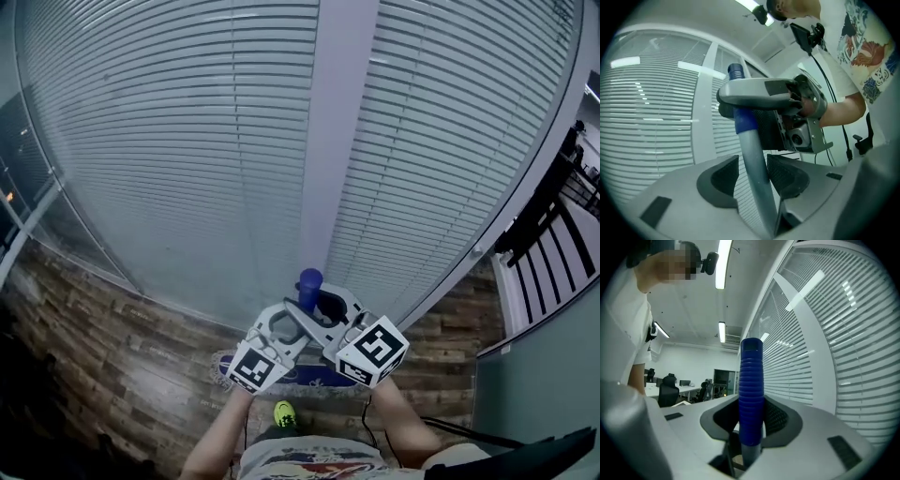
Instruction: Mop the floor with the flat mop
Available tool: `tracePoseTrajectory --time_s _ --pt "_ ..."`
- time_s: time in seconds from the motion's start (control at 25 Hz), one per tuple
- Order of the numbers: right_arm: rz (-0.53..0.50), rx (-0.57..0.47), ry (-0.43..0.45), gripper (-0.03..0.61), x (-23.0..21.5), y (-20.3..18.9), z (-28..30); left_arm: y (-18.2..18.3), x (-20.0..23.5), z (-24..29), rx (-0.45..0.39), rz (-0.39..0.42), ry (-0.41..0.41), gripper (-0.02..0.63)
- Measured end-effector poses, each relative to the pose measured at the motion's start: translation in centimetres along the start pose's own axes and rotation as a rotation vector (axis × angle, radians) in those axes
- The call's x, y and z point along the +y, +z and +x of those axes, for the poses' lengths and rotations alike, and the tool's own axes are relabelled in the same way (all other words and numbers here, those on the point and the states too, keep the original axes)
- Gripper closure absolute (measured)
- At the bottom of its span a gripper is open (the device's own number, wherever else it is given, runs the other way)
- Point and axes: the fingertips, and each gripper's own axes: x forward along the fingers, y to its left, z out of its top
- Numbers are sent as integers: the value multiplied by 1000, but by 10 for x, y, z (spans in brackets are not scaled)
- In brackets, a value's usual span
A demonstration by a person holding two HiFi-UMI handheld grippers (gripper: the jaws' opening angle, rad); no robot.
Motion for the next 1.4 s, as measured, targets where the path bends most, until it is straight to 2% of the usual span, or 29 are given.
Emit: tracePoseTrajectory --time_s 0.12,0.2,0.28,0.44,0.6,0.72,0.76,1.0,1.12,1.16,1.4 --pt "7 -17 63 451 36 5 -35 7 -50 7 16 -65 -57 457" --pt "24 -29 111 451 59 10 -62 11 -80 10 23 -137 -35 503" --pt "24 -45 162 451 89 11 -96 13 -112 4 36 -167 11 566" --pt "-41 -119 258 445 168 2 -167 14 -200 -26 81 -113 36 574" --pt "-82 -36 345 439 225 -21 -223 10 -262 -45 164 -111 97 574" --pt "-98 27 382 433 257 -40 -259 -3 -309 -61 263 -106 76 574" --pt "-91 29 387 431 266 -44 -270 -3 -322 -63 259 -106 78 574" --pt "-100 17 411 426 287 -50 -308 2 -361 -63 234 -61 77 574" --pt "35 -191 365 425 292 -26 -315 -2 -376 -65 228 -15 66 574" --pt "53 -212 360 423 292 -26 -317 -4 -377 -65 223 -10 68 574" --pt "110 -202 406 405 282 -34 -292 -11 -350 -68 186 -18 103 578"
